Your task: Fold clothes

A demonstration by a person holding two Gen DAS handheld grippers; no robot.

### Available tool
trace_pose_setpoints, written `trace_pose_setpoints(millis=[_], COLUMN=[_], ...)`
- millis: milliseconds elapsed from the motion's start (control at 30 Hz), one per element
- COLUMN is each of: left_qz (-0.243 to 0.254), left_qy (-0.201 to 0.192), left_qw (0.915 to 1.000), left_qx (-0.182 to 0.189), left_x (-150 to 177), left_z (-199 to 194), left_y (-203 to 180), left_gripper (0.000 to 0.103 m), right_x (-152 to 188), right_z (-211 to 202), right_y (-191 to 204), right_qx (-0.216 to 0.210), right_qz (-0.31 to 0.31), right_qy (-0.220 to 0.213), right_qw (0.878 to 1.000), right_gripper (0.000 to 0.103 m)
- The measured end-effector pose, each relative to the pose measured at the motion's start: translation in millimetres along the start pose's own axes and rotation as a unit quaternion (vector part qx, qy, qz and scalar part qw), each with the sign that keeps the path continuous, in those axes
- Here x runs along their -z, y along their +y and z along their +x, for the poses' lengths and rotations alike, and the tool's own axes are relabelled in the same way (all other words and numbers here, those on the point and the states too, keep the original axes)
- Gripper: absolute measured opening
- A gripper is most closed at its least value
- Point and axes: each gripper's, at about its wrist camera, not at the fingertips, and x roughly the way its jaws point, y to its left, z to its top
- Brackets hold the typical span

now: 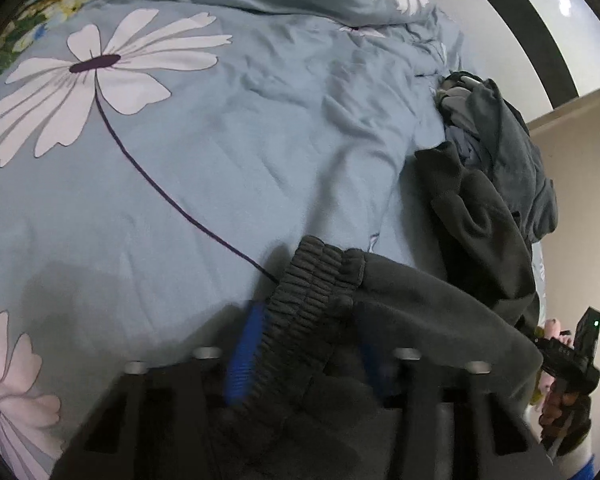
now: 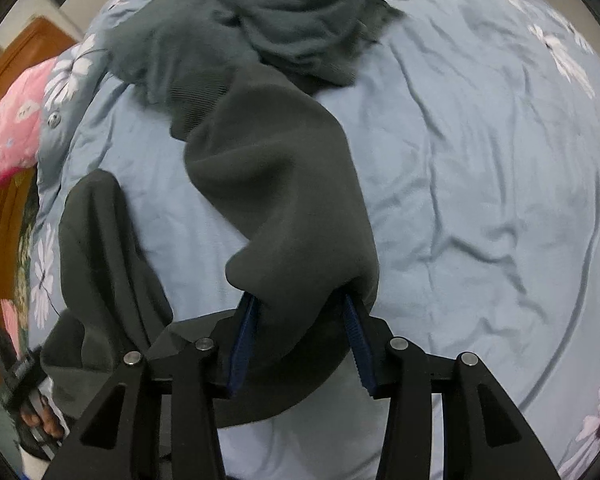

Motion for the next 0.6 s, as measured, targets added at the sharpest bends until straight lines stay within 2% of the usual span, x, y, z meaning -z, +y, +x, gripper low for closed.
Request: trace_pose_setpoints(millis=[33,67,133,300,467,600], left_qz=[-0.002,-0.004,0.006,0.029,0.094,0.117], left_qy=[-0.001,-0.002,-0.019,-0.085,-0.16,-0.156], left_qw=[1.0,0.9998,0.9997,0.995,0.9786,0.9787], left_qx=[0.009,0.017,0.013,0.043,0.09,0.064], left_x=[3,6,10,13,13,14], left_z=[-2,-4,-12,-57,-119,-125], left_y=[-2,-5,-14,-47,-103,-114], left_gripper=[0.008,0.004,0.0,0.0,0.0,0.0], right_x=[1,2,4,7,21,47], right_z=[-1,-3,-12,-67,-135,-179], right_y=[-3,-6,-11,-35,-61,-78], right_qx=[-0.01,-0.015,-0.038,-0.11,-0.157,-0.172], right_qz=[0.009,0.015,0.028,0.059,0.059,0.056], right_qy=[0.001,-0.002,-0.012,-0.068,-0.134,-0.184], right_qw=[1.0,1.0,0.999,0.99,0.977,0.966], right_gripper=[0.017,0.013,0.007,0.005,0.005,0.005])
